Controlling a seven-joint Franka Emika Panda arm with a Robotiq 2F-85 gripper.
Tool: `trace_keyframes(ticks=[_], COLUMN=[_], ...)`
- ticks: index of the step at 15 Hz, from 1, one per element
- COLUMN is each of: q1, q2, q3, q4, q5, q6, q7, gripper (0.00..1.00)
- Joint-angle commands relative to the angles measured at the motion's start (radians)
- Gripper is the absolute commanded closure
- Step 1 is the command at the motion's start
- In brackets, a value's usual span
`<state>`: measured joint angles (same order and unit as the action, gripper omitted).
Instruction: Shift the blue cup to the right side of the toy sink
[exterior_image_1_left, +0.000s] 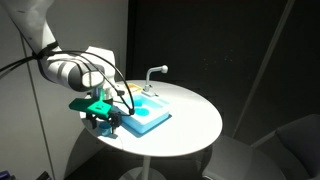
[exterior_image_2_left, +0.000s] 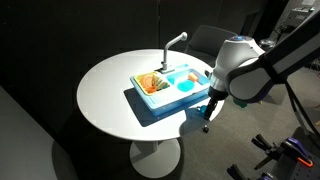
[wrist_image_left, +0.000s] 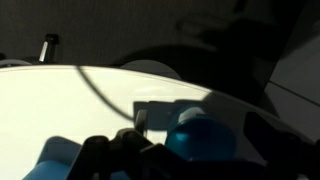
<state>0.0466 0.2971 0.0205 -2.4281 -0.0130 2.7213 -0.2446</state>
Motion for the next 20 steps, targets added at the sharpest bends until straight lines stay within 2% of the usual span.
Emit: trace_keyframes(ticks=[1, 5, 6, 13, 20], q1=[-0.025, -0.025, -0.025, -0.017, -0.001], q2=[0.000, -0.004, -0.004, -0.029, -0.108], q3=[0.011, 0.012, 0.012, 0.020, 0.044], q4=[-0.005, -0.006, -0.005, -0.018, -0.048], q5=[-0.027, -0.028, -0.028, -0.032, -0.014], q6=[0.015, 0.011, 0.011, -0.003, -0.080], q7=[-0.003, -0.004, -0.004, 0.009, 0.061], gripper=[0.33, 0.66, 0.69, 0.69, 0.69])
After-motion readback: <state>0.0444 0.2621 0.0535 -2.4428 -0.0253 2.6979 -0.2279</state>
